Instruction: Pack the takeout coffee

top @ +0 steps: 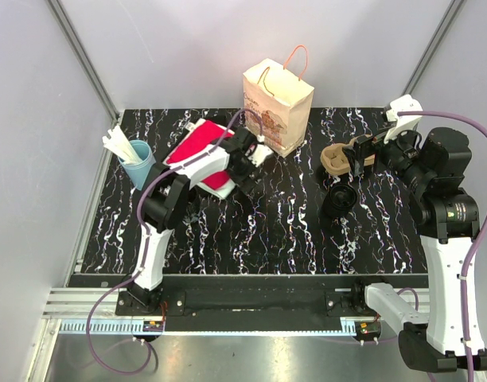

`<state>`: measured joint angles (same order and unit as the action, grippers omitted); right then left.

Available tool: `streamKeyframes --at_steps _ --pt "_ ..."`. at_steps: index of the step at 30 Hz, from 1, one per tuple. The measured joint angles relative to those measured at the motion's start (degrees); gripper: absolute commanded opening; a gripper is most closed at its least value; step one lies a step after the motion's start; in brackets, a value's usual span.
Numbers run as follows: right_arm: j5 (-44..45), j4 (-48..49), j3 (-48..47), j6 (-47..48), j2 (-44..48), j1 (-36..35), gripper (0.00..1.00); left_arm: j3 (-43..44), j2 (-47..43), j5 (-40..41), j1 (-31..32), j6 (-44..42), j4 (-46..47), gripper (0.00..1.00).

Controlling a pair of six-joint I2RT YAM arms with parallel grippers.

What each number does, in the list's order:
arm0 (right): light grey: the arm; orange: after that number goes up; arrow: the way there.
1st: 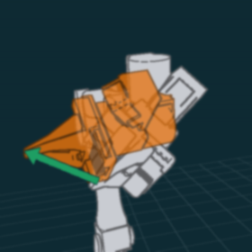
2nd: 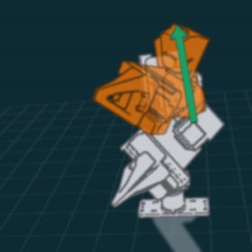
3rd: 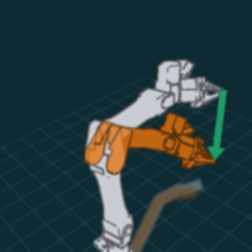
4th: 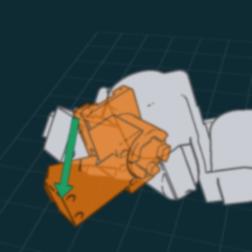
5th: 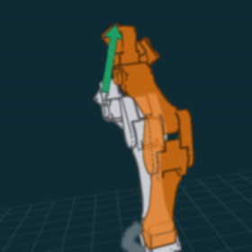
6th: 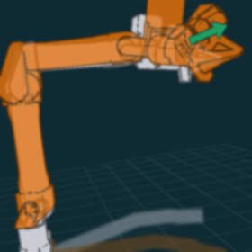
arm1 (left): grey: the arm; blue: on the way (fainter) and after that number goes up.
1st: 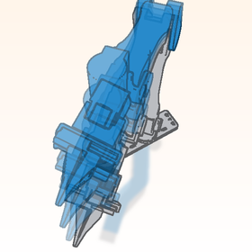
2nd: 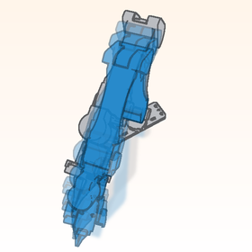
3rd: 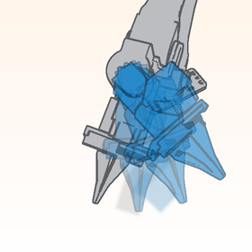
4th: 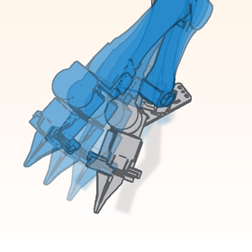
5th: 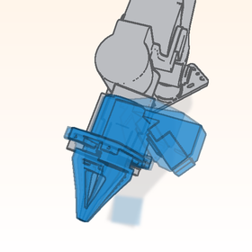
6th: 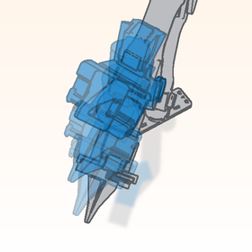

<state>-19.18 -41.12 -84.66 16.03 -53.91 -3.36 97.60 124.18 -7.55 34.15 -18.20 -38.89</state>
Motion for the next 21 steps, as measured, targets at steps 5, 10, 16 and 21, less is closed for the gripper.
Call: streamKeyframes --at_steps 5,10,16,21 --pt "-0.5 0.6 0.2 -0.7 0.0 0.0 1.0 2.2 1.6 3.6 -4.4 0.2 -0.3 0.99" --pt "-1.3 1.0 0.2 -1.2 0.0 0.0 1.0 7.1 4.4 5.4 -7.8 0.5 -1.6 0.99" --pt "-1.5 1.0 0.2 -1.8 0.0 0.0 1.0 15.9 9.1 7.4 -11.6 0.7 -3.4 0.99" --pt "-1.5 1.0 0.2 -2.0 0.0 0.0 1.0 22.2 13.0 9.2 -14.5 0.7 -4.7 0.99"
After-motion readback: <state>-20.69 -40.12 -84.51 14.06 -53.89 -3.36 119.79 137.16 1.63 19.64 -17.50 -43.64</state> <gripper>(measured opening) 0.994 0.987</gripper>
